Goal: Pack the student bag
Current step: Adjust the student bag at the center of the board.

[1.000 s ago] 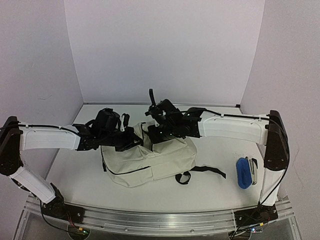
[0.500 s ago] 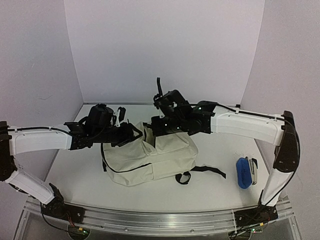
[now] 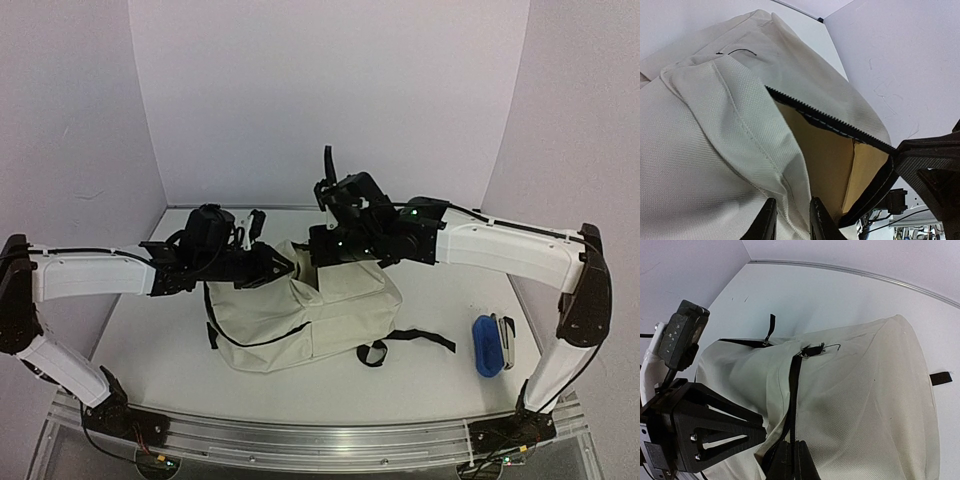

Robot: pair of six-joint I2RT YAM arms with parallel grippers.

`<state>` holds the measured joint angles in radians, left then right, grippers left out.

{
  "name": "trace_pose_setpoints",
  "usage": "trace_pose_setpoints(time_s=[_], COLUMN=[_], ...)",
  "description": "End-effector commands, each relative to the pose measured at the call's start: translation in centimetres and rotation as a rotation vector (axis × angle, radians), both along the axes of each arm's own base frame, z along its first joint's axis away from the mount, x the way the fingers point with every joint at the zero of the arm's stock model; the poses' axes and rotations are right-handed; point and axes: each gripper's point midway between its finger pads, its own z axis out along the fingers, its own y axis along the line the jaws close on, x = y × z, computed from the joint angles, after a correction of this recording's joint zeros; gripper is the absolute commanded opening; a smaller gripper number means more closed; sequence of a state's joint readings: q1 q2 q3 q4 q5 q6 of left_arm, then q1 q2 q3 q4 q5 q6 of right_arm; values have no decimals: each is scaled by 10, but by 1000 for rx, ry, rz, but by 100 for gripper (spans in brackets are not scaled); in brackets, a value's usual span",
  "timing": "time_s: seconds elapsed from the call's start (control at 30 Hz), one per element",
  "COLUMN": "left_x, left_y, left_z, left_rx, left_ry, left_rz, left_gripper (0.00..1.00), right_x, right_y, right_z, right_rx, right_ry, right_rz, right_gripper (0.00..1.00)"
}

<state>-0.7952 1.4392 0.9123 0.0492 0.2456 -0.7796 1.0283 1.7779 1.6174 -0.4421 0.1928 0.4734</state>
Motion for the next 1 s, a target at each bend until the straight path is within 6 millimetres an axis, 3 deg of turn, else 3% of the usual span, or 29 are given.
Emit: trace_pose_setpoints(time_s=[0.0, 0.13, 0.33, 0.47, 0.77, 0.87, 0.97], left_x=[8, 10, 14, 17, 21, 20, 21], left_y=[-18, -26, -36, -33, -21, -15, -17], left_z=[48, 41, 2, -27, -76, -81, -70], left_rx=[-108, -106, -70, -35, 67, 91, 78], left_ry=[-122, -107, -24, 29, 163, 179, 152], left_rz=[-48, -68, -75, -37, 57, 81, 66], left_gripper=[21, 20, 15, 15, 14, 14, 16], right_x=[8, 8, 8, 7, 0, -1, -1], right_y=[0, 0, -3, -7, -6, -7, -8], right_z=[53, 55, 70, 81, 86, 89, 89], right_rx=[142, 143, 175, 202, 226, 229, 226], right_ry=[-93, -97, -121, -144, -147, -154, -157], right_rz=[-36, -39, -51, -48, -27, -31, -34], right_gripper=[0, 0, 0, 0, 0, 0, 0])
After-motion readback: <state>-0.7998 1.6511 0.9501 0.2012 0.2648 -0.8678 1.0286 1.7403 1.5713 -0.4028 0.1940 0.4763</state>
